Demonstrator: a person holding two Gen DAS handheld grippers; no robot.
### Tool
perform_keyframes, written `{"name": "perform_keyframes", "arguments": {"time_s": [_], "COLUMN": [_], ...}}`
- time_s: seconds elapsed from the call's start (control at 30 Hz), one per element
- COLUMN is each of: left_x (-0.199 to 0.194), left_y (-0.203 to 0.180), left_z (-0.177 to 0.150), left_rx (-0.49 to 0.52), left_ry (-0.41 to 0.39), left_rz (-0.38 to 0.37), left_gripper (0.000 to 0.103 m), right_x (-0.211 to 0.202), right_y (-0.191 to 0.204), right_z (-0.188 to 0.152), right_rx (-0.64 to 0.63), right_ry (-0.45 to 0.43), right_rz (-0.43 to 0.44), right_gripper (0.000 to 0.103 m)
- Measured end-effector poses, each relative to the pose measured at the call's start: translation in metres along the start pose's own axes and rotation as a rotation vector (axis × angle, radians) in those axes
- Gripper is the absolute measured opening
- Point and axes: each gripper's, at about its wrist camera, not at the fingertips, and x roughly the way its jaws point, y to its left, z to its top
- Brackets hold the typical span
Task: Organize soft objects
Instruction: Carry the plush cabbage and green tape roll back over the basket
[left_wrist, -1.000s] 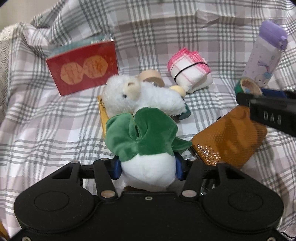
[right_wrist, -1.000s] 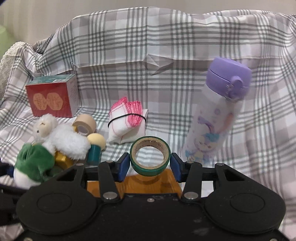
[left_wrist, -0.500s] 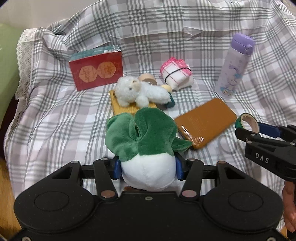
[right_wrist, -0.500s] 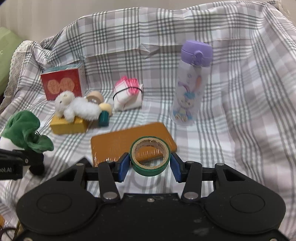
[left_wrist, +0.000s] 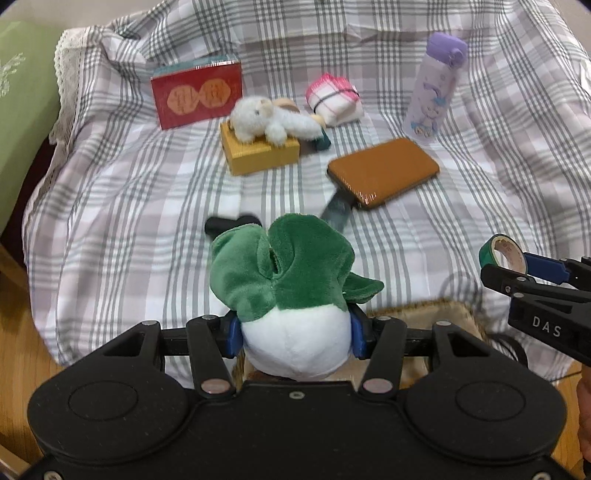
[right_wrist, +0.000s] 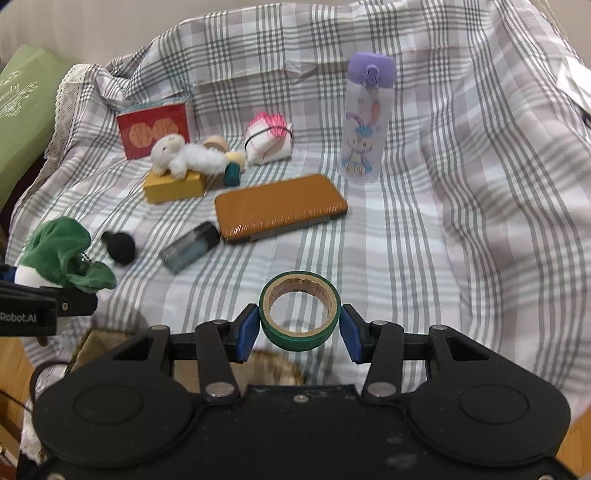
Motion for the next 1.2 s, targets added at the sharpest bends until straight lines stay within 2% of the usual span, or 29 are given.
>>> {"name": "perform_keyframes", "arguments": {"time_s": [0.33, 0.67, 1.0, 1.2], "left_x": [-0.005, -0.002, 0.003, 0.004], "left_y": [-0.009, -0.021, -0.025, -0.028], "left_z": [-0.039, -0.071, -0.078, -0.079], "left_rx": [0.013, 0.064, 0.042, 0.047], "left_ry": [0.095, 0.195, 0.262, 0.264], "left_rz": [-0.041, -0.084, -0.159, -0.162], "left_gripper": [0.052, 0.052, 0.052, 0.054], "right_x": [-0.022, -0.023, -0.018, -0.018], "right_y": [0.004, 0.016, 0.016, 0.017], "right_z": [-0.032, -0.041, -0.042, -0.041], "right_rx": [0.046, 0.048, 0.049, 0.051], "right_ry": [0.083, 0.136, 0.16, 0.161], "right_rz": [0.029, 0.053, 0.055, 0.054], "right_gripper": [0.045, 0.045, 0.045, 0.045]}}
